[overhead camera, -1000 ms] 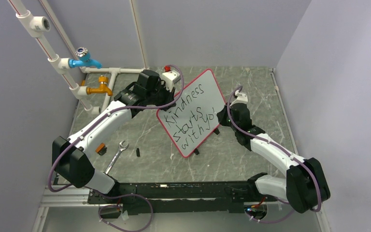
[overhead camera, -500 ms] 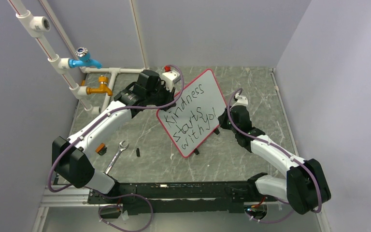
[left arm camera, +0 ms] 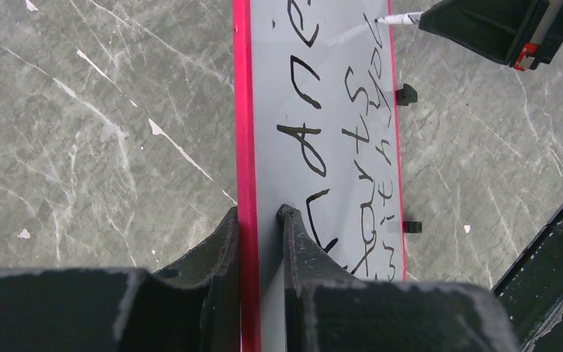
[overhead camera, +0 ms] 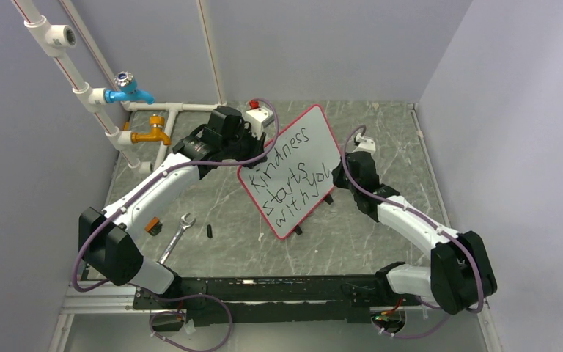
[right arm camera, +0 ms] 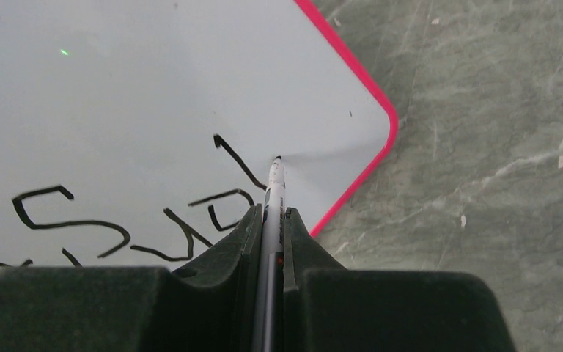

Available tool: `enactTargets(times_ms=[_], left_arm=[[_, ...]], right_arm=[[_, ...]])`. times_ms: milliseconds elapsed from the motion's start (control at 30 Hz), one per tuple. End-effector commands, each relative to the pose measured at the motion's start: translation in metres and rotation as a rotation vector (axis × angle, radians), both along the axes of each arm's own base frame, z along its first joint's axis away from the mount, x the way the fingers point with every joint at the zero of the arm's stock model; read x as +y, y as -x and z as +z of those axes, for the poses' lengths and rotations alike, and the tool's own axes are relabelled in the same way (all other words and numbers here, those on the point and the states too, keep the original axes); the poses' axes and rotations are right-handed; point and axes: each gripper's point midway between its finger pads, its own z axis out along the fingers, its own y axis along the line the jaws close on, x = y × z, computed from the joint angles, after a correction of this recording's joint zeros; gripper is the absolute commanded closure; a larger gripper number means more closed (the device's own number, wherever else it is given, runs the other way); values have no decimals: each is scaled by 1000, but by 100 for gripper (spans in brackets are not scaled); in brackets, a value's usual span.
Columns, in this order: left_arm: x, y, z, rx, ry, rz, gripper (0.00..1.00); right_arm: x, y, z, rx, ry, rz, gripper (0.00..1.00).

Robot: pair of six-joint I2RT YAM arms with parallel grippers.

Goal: Write a sentence on the whiteboard

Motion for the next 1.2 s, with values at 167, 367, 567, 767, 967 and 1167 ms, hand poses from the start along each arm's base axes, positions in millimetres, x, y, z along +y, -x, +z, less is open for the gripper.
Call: enactTargets(times_ms=[167,367,567,767,967,1167], left_arm=[[38,13,-50,49,-259,-5,100],[38,13,-48,44,-256,-6,100],[37,14,-47,45,-253,-7,100],[37,14,-46,43,-250,-7,100],[36,14,-47,46,-249,-10,100],[36,14,-47,46,-250,-9,100]], right_arm=[[12,-29,36,-79,-26,6,100],[17,-31,47,-95,-50,22,100],[18,-25,41,-82,-61,34,100],[16,-17,25,-52,-57,33,100],[12,-9,12,-28,-53,28,100],[10,-5,4,-13,-46,26,100]])
